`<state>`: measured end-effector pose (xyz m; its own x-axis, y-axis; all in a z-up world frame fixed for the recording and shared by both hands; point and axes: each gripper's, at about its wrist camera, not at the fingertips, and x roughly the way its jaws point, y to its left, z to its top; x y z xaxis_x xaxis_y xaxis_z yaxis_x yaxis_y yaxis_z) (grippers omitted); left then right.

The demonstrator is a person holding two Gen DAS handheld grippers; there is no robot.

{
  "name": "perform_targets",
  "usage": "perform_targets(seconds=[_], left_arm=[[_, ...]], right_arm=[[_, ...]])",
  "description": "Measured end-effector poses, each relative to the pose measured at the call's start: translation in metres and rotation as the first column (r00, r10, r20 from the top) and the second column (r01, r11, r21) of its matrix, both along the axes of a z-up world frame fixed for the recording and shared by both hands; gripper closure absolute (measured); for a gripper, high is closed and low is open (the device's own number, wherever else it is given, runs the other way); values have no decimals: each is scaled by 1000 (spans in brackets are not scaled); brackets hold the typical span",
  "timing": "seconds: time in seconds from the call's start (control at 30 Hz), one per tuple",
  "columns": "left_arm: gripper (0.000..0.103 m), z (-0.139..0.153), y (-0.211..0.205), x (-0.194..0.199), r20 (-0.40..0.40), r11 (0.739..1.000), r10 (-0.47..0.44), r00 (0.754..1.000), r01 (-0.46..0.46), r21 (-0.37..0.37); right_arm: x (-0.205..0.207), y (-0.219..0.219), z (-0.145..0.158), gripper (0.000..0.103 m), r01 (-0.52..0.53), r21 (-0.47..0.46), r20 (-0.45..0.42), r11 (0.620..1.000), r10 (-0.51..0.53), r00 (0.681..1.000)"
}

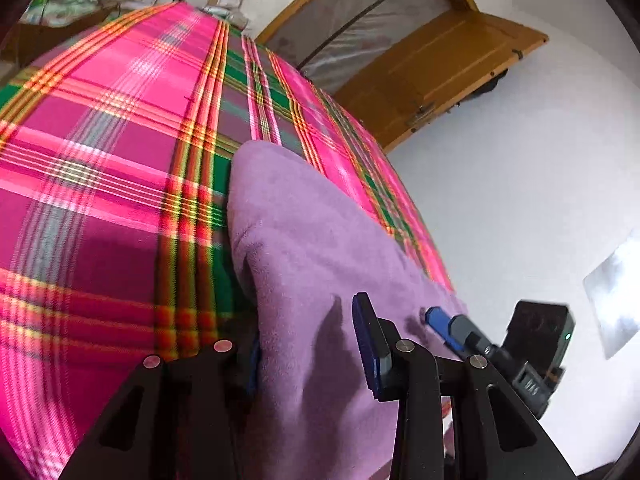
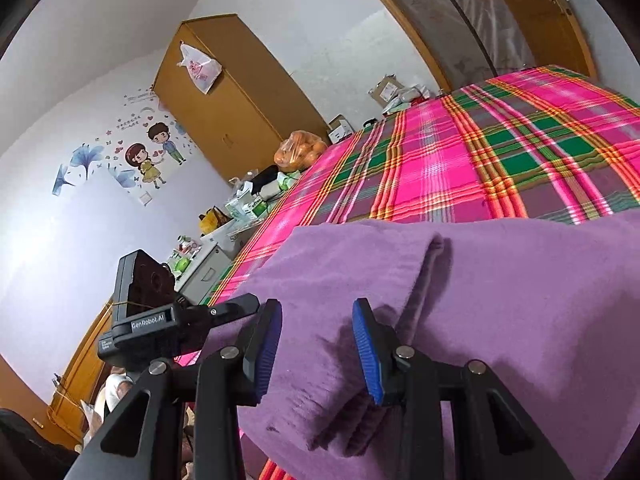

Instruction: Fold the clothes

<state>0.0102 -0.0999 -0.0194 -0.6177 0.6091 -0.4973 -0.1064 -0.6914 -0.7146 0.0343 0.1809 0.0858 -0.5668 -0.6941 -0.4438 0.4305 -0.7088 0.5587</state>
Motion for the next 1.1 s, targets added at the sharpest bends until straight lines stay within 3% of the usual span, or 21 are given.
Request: perform_targets(seconds=[0.07, 0.1, 0.17, 0.37, 0.57, 0.83, 1.03, 1.1], left_arm=[[73, -1, -1, 2, -3, 1000, 5, 1000, -5, 5], [94, -3, -1, 4, -4, 1000, 8, 1000, -8, 2], [94, -2, 0, 5, -12, 1000, 12, 1000, -12, 3], [94, 14, -14, 14, -74, 998, 58, 996, -57, 12], [95, 16, -25, 10, -58, 997, 66, 996, -63, 47], [95, 33, -71, 16, -90, 985, 164, 982, -159, 61], [95, 47, -127, 42, -137, 957, 291, 947, -289, 37], [95, 38, -139, 49, -106, 959, 283, 953, -282, 24]], right_arm=[[-1, 1, -2, 66, 25, 22, 10, 999, -26, 1000], [-3, 0, -5, 65, 44, 50, 22, 998, -45, 999], [-6, -1, -10, 66, 78, 98, 44, 992, -83, 996], [-12, -9, -14, 66, 120, 126, 78, 985, -130, 988], [-22, -17, -12, 66, 133, 124, 106, 983, -146, 984], [-44, -56, -10, 66, 34, 101, 139, 994, -48, 989], [-58, -105, -7, 66, -62, 130, 136, 990, 44, 990], [-59, -114, -9, 66, -84, 127, 140, 988, 66, 988]])
